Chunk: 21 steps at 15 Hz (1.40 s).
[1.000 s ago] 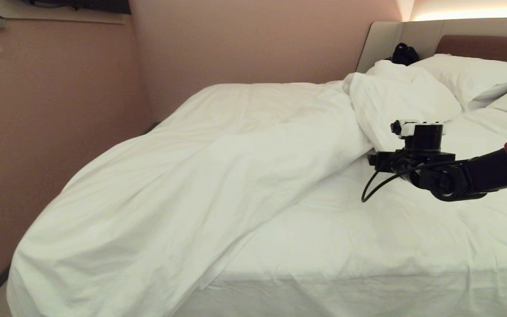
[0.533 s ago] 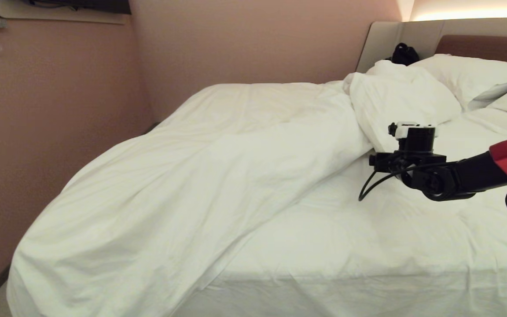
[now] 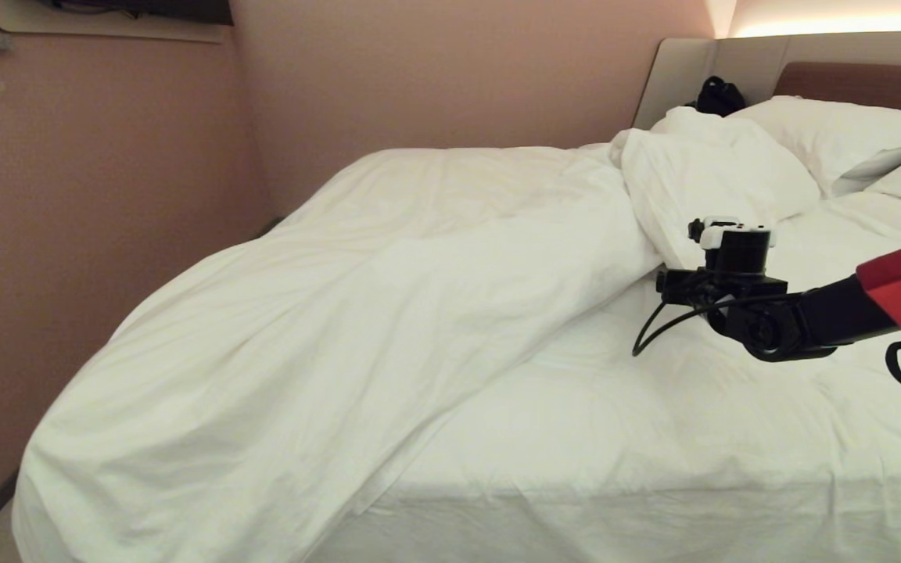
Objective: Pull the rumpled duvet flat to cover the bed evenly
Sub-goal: Hold the folded corner of the quilt, then flatten the corners of the folded blanket
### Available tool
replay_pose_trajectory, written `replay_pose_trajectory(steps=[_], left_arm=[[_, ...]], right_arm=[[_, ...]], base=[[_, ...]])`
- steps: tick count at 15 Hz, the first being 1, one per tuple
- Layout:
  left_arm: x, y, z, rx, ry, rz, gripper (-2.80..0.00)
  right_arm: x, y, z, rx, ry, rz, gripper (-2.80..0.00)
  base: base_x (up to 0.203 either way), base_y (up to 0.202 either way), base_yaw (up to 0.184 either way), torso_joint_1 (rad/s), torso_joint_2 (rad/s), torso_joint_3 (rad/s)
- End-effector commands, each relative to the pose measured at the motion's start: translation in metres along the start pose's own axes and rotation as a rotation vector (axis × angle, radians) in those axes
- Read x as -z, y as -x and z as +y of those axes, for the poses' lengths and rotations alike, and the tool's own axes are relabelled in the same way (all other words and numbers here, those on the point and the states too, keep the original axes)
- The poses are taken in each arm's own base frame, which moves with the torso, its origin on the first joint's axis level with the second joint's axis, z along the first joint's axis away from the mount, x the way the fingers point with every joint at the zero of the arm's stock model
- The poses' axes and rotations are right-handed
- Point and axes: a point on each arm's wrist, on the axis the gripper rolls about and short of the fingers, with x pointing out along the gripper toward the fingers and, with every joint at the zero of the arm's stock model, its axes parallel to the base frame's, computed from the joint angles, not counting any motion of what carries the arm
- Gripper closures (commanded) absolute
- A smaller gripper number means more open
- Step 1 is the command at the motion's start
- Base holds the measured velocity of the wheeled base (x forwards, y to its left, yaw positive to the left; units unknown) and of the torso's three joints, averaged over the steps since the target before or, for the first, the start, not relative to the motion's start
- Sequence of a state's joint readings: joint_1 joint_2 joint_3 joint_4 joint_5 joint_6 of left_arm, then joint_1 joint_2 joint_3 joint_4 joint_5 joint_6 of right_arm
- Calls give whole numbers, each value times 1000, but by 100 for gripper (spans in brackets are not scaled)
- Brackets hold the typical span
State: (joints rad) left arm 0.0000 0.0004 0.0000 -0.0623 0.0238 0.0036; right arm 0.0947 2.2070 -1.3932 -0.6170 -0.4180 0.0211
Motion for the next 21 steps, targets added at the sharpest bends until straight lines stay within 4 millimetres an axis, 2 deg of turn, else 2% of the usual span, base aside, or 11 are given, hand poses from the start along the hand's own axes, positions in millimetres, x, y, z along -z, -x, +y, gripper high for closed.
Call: replay_pose_trajectory(steps=[1,14,16,21], left_arm=[[0,0,0,-1,1,-1,0],[0,0,0,-1,1,-1,0],[0,0,0,-1,1,-1,0],[0,0,0,-1,1,-1,0]], right_arm=[[1,0,0,2,-1,0,0],[-13,7,-3,15,-16,-41,0],[-16,11,-4,13,-14,-44,0],[-41,39,-9,-12,-28,-88,0]], base=[[0,0,0,0,0,0],[0,0,0,0,0,0],[0,0,0,0,0,0],[0,0,0,0,0,0]])
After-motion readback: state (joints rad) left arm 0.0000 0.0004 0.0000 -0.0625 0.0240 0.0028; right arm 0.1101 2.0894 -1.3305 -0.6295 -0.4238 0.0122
